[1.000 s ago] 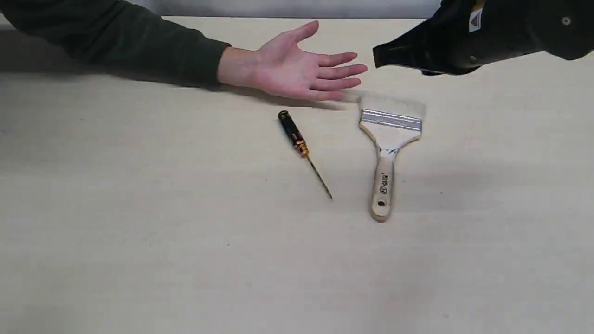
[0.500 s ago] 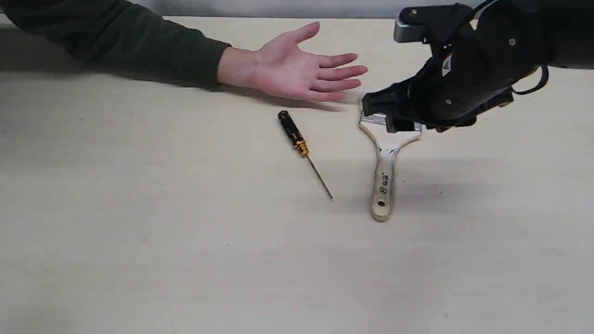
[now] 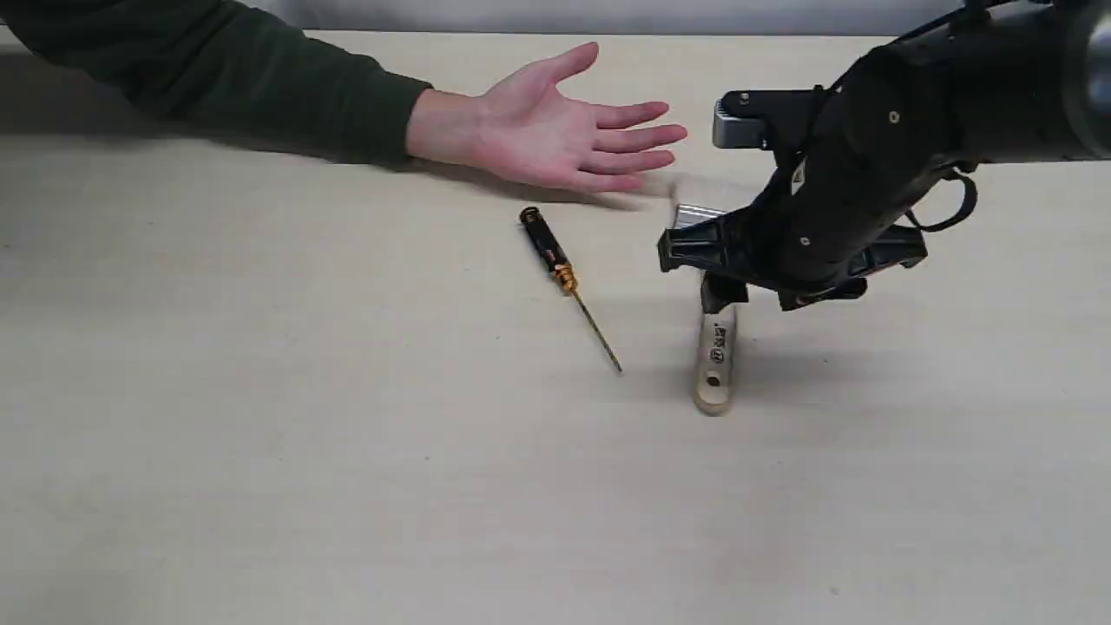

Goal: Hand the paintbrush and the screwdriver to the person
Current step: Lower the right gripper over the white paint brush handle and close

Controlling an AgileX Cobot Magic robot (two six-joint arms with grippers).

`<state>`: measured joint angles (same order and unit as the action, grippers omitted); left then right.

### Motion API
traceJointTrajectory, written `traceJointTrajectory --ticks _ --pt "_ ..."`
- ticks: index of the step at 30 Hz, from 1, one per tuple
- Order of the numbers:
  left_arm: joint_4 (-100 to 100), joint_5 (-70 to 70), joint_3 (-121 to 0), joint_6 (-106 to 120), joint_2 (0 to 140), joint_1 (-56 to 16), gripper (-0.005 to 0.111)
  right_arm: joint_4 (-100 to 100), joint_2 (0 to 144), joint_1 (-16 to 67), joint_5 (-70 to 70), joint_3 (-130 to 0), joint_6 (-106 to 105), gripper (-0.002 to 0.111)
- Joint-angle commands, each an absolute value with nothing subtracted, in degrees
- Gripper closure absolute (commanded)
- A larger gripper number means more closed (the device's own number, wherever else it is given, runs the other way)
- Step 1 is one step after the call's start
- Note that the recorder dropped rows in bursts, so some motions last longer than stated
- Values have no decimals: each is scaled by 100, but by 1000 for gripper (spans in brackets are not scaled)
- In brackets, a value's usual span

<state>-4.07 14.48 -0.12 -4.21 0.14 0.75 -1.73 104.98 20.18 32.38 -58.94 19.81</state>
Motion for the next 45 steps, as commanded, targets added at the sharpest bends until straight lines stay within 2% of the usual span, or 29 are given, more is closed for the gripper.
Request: traceJointTrajectory --ticks 1,20,26,33,37,45 --pt "-400 1430 0 -432 0 64 107 0 10622 2017 3123 -5962 1888 44" --pt "-385 1433 0 -432 0 64 107 108 11587 2017 3826 -6862 2220 44" --pt "-385 1433 0 -432 0 64 107 -200 11789 2017 3911 -7110 2482 50" --pt "-385 1433 0 -432 0 64 107 -476 12045 2017 4204 -7397 2621 51" --pt "-385 1433 0 -432 0 64 107 -689 12211 2017 4374 -7473 2701 62" --pt "-396 1429 0 -432 0 64 107 -915 12235 2017 4460 -7462 2565 97"
